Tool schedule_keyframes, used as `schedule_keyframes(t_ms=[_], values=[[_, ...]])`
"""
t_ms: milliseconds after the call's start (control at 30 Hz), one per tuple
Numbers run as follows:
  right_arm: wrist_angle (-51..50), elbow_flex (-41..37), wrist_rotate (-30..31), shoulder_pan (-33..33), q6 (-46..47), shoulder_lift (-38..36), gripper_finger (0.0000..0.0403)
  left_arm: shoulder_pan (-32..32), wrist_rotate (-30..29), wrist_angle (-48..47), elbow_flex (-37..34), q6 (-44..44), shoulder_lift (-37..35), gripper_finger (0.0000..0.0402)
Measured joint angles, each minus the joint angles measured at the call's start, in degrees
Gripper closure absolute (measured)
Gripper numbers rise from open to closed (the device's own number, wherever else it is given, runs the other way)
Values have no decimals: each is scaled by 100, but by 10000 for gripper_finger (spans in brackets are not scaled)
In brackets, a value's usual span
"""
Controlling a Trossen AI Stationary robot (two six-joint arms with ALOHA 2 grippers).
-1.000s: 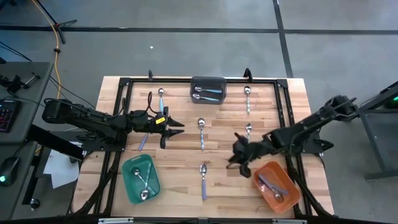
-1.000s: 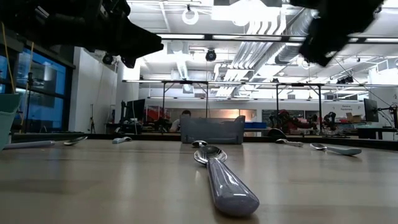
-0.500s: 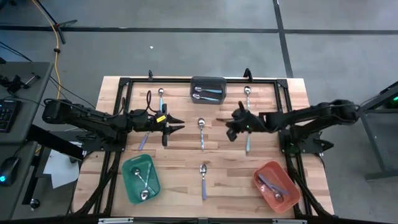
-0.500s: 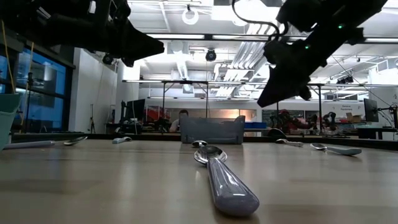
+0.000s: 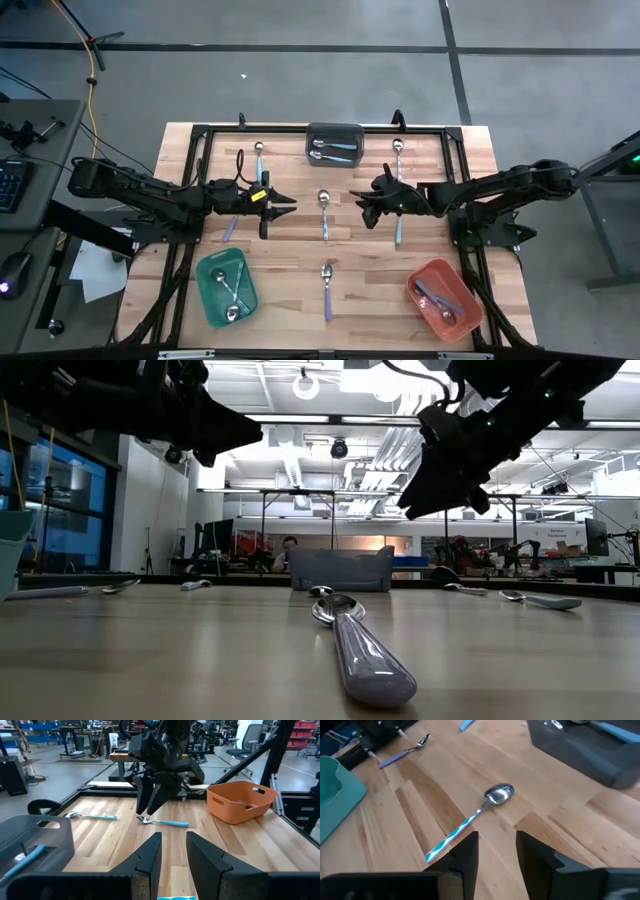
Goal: Sort silverware by color (type)
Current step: Put the white patterned into the green bin
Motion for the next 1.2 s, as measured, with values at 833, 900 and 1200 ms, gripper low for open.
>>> schedule_keyframes(t_ms=[833,900,1200], values=[[61,640,556,163,161,1197,253,-48,4,-84,-2,-19,0,322],[-227,907,605,163,300,1446,237,-48,2,-138,-2,8,0,322],[-1439,2150,571,163,1038,2807,201,-48,4,-206,-2,198,2,322]])
